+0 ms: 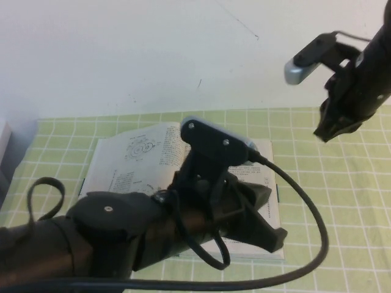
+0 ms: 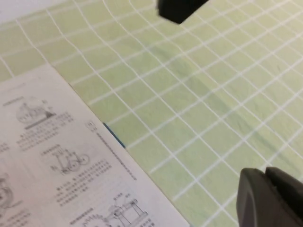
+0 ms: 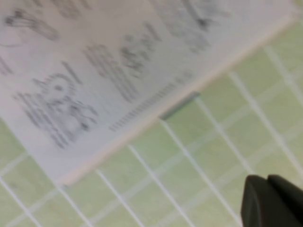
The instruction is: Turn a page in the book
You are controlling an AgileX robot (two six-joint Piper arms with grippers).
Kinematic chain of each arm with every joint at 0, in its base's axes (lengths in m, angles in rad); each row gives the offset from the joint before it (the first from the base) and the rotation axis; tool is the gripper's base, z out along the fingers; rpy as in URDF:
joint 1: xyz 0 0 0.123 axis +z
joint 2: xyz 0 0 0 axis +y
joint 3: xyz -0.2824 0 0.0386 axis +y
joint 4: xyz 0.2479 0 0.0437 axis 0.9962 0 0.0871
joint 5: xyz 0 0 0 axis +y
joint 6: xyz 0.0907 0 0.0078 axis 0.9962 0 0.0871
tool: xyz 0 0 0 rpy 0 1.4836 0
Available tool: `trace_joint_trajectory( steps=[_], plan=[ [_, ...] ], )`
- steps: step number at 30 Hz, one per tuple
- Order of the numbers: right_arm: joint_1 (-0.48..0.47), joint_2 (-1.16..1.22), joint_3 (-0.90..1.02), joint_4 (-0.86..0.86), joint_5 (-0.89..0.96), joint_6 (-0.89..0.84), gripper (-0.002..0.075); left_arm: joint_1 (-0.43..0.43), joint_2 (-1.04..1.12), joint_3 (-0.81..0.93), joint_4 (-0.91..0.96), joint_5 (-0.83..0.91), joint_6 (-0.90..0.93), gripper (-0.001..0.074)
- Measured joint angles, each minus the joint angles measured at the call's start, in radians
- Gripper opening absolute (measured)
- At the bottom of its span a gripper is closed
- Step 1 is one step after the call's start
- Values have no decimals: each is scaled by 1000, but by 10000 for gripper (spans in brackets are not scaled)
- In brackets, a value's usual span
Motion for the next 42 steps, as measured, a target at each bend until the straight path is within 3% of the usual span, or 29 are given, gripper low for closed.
trace_joint_trajectory(
  steps=[6,16,18,25,29,36,42],
  plan=[
    [0,-190,0,-199,40,120,-1,2,-145,23,2,-83,4,-2],
    [0,-458,0,-218,61,154,-2,2,-385,132,2,6,11,-2],
    [0,-497,7,-218,61,156,-1,2,-408,139,2,-78,40,-2],
    [0,-670,171,-214,41,158,-2,2,-421,143,-25,-650,181,-2],
    [0,-774,326,-221,18,179,-2,2,-422,143,-39,-755,240,-2],
    [0,-1035,650,-263,-86,248,-2,2,-422,143,-42,-741,242,-2],
    [0,-1290,933,-270,-209,325,-2,2,-422,143,-42,-541,198,-2]
  ],
)
